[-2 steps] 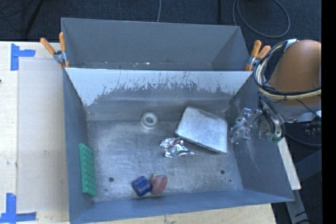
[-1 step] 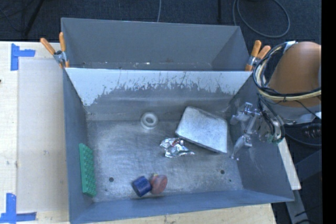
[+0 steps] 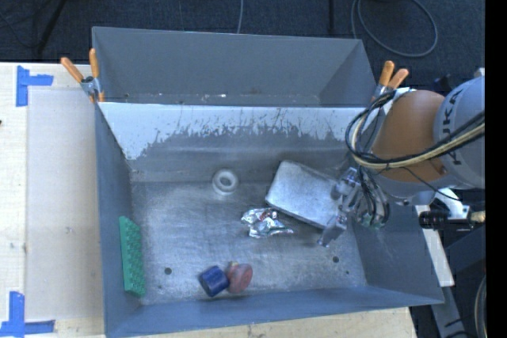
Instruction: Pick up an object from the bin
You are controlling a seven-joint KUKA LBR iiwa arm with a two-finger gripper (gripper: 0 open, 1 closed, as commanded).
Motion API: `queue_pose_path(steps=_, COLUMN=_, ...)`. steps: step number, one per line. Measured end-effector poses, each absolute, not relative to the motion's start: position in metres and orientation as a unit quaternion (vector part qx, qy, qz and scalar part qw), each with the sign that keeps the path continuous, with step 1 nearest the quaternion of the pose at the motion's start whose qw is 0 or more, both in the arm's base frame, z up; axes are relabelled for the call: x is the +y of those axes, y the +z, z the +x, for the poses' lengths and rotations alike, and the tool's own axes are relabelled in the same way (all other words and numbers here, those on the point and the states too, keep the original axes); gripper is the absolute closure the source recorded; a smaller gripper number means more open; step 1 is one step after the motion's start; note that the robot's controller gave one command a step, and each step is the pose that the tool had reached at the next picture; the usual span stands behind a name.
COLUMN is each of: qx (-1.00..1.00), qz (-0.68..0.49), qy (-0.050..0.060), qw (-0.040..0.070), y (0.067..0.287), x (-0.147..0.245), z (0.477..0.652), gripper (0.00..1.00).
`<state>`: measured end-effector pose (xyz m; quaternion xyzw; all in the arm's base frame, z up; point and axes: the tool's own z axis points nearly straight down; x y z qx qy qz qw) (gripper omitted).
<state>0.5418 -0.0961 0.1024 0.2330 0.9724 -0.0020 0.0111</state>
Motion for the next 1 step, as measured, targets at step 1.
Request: queue_pose_path(steps=1, qx=0.973, qz=0.231, qy=-0.001, qw=0.005, y=0.1023, x=-0.0947, z=0.5404, gripper=1.00)
